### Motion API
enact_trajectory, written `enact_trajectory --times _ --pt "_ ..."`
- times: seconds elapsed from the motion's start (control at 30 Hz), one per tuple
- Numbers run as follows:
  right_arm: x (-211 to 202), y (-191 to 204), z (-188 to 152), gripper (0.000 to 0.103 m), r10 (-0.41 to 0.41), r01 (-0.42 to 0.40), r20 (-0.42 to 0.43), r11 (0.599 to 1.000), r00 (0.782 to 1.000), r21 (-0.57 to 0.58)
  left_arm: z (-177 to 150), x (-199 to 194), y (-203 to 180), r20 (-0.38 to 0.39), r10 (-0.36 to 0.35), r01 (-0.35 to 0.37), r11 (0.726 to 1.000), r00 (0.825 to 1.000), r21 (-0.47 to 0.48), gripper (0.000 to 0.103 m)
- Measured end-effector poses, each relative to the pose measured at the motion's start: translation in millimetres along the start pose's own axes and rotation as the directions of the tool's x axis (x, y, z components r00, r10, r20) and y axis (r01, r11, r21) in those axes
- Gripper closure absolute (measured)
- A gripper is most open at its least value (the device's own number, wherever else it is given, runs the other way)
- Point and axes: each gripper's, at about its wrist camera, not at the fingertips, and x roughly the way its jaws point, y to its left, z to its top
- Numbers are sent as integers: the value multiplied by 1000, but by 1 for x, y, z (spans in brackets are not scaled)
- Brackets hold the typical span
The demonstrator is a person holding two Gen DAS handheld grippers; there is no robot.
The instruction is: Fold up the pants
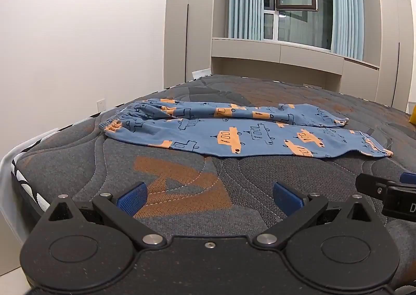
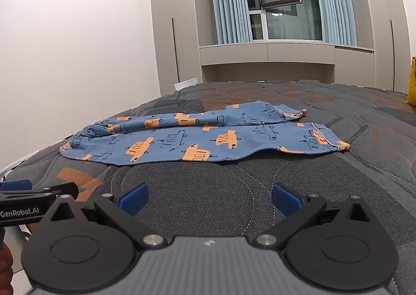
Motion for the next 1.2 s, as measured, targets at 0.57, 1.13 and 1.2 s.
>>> enact_trajectory --times 0.57,1.13,1.2 --pt "-2 -3 -1 0 -2 2 0 1000 1000 3 0 -1 -2 -3 4 -4 1000 1000 4 1" --pt "-3 -4 -1 0 -2 2 -5 1000 1000 4 1 3 0 -5 5 -5 1000 1000 6 1" --pt "-3 -3 -1 0 -3 3 -4 1000 1000 4 1 3 0 -5 5 -5 1000 1000 6 0"
